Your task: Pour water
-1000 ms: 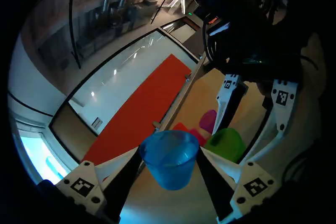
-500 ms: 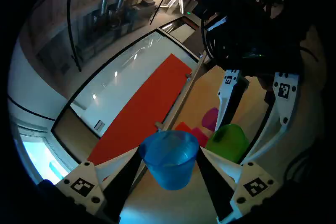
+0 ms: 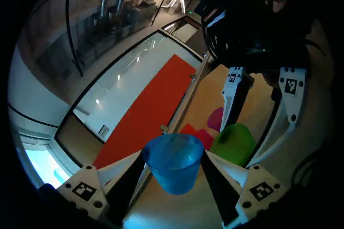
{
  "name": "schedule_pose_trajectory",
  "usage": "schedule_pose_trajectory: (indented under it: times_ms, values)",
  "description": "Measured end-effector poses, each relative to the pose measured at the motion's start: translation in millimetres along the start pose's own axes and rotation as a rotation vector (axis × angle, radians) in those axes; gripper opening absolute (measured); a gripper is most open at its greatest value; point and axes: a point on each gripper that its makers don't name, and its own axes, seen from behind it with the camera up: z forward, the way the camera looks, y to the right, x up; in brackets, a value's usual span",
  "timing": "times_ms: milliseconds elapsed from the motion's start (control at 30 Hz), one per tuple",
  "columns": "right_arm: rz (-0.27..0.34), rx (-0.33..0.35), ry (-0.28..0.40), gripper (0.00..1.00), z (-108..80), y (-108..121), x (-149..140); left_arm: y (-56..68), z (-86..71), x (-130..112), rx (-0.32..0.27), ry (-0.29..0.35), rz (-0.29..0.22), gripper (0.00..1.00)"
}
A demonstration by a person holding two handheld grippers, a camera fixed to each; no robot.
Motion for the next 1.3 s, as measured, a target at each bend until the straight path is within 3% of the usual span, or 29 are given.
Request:
schedule_pose_trajectory:
  times_ms: [967, 1300]
  values:
    - [-0.003, -0.003, 0.000, 0.92, 0.3, 1.4, -0.4, 1.7, -0.9, 4.2, 0.004, 0.014, 0.101, 0.88]
    - [-0.005, -0.003, 0.000, 0.92, -0.4, 1.9, -0.6, -0.8, 1.4, 6.7, 0.007, 0.020, 0.112, 0.88]
